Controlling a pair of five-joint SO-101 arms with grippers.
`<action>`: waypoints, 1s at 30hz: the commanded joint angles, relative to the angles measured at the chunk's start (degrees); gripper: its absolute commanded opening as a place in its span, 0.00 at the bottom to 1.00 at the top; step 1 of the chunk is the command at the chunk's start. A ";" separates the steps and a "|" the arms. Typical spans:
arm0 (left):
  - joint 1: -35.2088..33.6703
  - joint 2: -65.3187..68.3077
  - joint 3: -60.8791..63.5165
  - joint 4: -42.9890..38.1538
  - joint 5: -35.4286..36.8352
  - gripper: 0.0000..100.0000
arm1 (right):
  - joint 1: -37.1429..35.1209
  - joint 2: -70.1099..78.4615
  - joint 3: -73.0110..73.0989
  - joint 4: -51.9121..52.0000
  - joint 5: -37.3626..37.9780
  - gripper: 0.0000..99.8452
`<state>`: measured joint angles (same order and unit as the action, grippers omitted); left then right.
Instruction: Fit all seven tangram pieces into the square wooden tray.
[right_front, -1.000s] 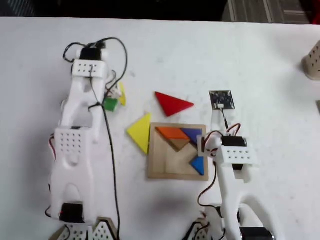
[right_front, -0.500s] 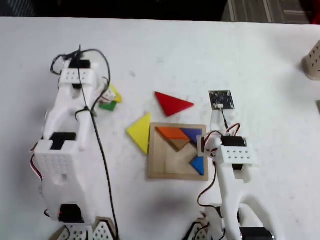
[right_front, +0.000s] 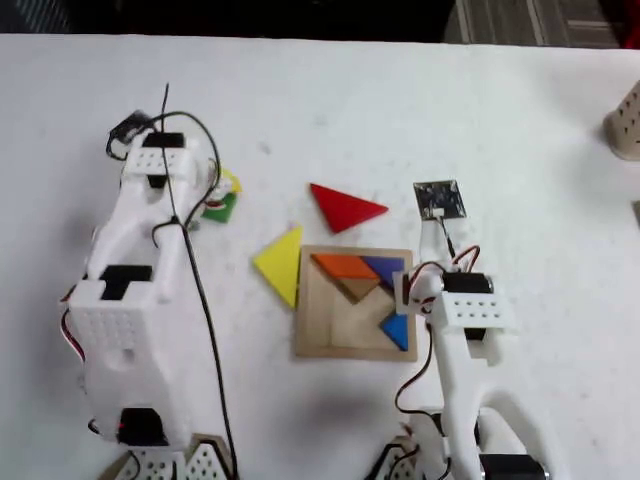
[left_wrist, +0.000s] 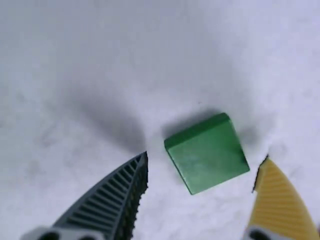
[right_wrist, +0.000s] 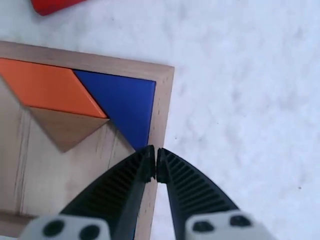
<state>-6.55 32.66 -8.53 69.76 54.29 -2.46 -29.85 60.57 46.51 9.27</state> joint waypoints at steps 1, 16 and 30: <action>0.66 -1.27 -2.02 -1.67 0.62 0.35 | -0.48 -0.13 -2.11 -0.84 0.88 0.02; 6.02 11.21 -20.48 14.07 -13.80 0.19 | -0.48 -0.13 -2.11 -0.75 1.05 0.02; 6.81 11.30 -27.34 23.65 -28.75 0.32 | -0.57 -0.13 -2.11 -0.92 1.14 0.02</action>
<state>-0.75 44.62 -32.88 92.35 26.77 -2.46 -29.85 60.57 46.51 9.80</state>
